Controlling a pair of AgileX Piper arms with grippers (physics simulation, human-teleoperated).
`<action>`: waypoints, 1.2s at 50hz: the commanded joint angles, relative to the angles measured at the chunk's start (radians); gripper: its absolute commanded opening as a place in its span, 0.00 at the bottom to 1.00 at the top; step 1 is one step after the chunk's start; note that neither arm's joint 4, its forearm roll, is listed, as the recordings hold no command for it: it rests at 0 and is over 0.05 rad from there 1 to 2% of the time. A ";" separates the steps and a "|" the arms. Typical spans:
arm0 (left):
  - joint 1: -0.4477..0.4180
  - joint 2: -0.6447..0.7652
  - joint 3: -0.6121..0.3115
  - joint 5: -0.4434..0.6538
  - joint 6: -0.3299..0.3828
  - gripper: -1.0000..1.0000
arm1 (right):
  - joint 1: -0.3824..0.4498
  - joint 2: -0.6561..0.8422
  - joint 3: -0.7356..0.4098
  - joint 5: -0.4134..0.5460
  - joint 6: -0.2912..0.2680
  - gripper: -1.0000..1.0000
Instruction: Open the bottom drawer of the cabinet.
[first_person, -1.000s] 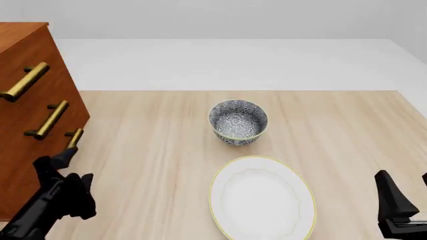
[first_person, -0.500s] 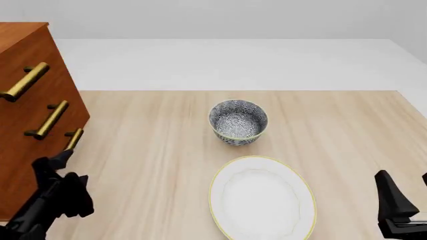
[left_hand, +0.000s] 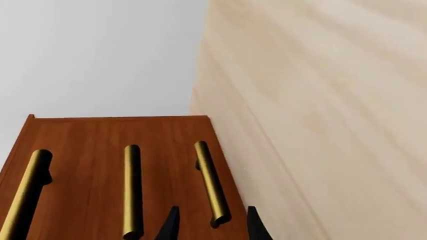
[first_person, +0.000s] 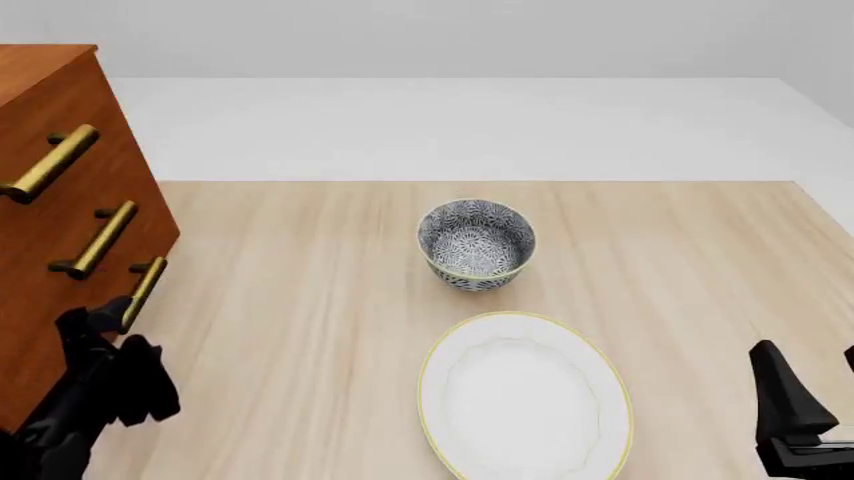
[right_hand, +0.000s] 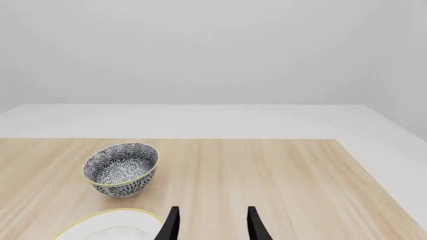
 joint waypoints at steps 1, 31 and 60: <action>0.014 0.048 -0.038 0.000 -0.001 1.00 | 0.000 0.000 0.000 0.000 0.000 1.00; 0.081 0.136 -0.091 0.000 0.026 1.00 | 0.000 0.000 0.000 0.000 0.000 1.00; 0.147 0.185 -0.151 0.000 0.098 1.00 | 0.000 0.000 0.000 0.000 0.000 1.00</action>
